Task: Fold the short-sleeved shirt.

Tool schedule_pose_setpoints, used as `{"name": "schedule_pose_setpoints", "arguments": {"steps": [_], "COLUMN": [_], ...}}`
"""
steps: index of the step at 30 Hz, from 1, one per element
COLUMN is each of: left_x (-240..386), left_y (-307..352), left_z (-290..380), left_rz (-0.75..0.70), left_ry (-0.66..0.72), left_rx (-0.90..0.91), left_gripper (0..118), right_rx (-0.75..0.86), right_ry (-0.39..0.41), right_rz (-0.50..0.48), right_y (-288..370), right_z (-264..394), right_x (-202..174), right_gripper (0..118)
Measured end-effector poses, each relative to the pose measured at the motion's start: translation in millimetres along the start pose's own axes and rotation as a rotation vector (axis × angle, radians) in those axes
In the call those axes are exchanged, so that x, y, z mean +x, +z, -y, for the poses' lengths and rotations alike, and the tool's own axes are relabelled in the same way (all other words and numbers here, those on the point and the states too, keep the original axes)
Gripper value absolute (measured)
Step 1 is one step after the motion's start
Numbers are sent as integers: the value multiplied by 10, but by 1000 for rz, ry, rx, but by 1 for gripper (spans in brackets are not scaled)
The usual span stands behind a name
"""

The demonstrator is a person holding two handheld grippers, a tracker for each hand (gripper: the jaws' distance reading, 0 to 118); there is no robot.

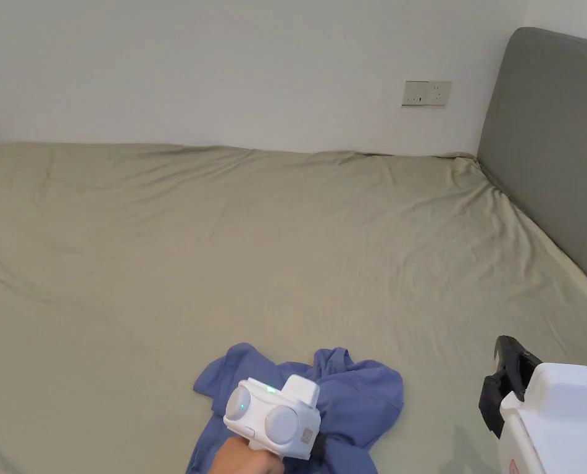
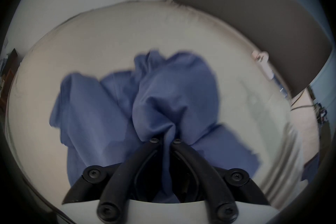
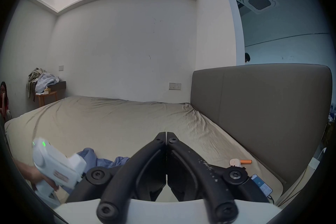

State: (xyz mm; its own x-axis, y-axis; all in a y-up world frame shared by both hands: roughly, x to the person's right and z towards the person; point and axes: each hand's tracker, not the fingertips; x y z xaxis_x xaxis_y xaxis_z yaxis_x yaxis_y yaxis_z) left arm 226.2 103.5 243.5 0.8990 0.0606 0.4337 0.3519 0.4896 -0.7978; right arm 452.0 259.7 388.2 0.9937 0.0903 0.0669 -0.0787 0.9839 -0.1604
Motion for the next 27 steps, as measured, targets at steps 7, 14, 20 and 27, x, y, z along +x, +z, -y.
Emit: {"name": "schedule_pose_setpoints", "arguments": {"steps": [7,14,20,27], "left_x": [-32,-166,-376,-733], "left_y": [291,1384,2082,2342], "left_z": [-72,-181,74,486], "left_rz": [-8,-22,-206,-464], "left_ry": [107,143,159,146], "left_rx": [118,458,831,962], "left_gripper": [83,112,112,68], "right_rx": [-11,30,64,91], "right_ry": [5,3,1,11], "right_rz": [-5,-12,-22,-43], "right_y": [-8,38,76,87], "right_z": [-10,-191,-340,-410], "right_x": [-33,-118,-247,-351], "right_gripper": [1,1,1,1]}}
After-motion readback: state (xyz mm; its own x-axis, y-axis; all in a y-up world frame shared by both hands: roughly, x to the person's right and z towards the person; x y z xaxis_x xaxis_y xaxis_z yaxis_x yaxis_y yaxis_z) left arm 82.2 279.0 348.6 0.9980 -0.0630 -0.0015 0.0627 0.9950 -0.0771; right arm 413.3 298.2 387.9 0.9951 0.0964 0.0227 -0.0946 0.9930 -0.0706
